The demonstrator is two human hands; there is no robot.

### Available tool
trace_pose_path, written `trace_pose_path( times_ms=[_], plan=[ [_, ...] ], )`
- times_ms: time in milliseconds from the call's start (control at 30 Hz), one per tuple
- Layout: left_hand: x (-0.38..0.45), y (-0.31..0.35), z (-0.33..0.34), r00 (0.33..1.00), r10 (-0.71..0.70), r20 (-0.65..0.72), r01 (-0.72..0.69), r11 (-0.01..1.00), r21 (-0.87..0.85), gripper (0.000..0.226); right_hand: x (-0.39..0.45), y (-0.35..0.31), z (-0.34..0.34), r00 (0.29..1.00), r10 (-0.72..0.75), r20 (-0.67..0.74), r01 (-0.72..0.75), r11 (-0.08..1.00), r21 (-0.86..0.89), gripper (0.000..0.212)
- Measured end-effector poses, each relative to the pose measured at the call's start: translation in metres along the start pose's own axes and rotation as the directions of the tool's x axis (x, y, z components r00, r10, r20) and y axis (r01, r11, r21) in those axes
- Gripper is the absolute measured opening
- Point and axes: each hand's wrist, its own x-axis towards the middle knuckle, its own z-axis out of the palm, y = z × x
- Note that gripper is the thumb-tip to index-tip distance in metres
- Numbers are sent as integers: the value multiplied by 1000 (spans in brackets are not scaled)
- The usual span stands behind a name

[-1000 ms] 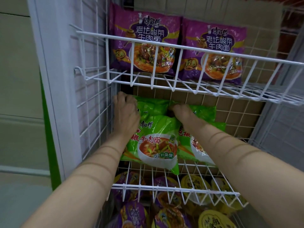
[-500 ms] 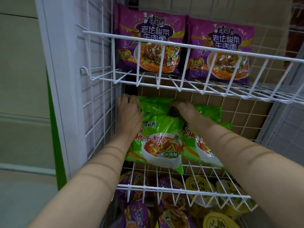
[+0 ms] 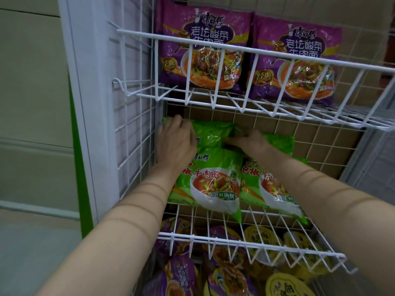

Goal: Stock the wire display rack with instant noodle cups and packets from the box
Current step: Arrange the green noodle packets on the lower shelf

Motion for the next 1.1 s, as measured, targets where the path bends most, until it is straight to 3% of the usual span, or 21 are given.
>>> trace_pose_path(
  times_ms=[67,133,233,367,533,600,667,733,800,867,933,1100],
  plan=[
    [-3,0,2,994,19,104,-16,999,-32,21,-6,1,-5,987,33,159,-39,999,31,41],
    [-3,-3,3,991,3,137,0,1000,-23,25,-15,0,-8,938,57,341,-31,996,-81,57],
    [-3,-4,2,989,-43,145,44,999,-4,32,-20,-1,-10,911,41,409,18,990,-139,58],
    [-2,-3,-3,975,-105,198,89,992,87,25,-23,-8,3,954,-73,290,51,995,83,15],
    [3,1,-12,990,-127,61,119,987,110,23,-20,-15,20,989,-148,12,144,974,176,19],
    [4,-1,-10,993,-112,26,110,991,78,30,-21,-14,23,984,-181,2,180,979,98,24],
    [4,-5,-6,994,-110,23,109,992,63,36,-22,-14,20,985,-155,81,157,987,-20,39],
    [3,-5,-4,997,-69,-20,70,997,40,34,-19,-13,16,990,-93,106,89,995,46,49],
    [2,-2,-1,996,33,-77,-33,999,11,27,-16,-11,12,997,-60,51,49,979,198,46],
    [0,2,3,989,145,-6,-144,987,73,32,-13,-7,9,998,-54,-22,58,964,258,37],
    [-3,0,6,985,144,94,-157,977,146,35,-11,-1,1,991,-83,-103,100,980,175,32],
    [-5,4,0,988,-61,145,32,981,191,34,-11,26,-50,964,-76,-254,52,994,-100,28]
  ],
)
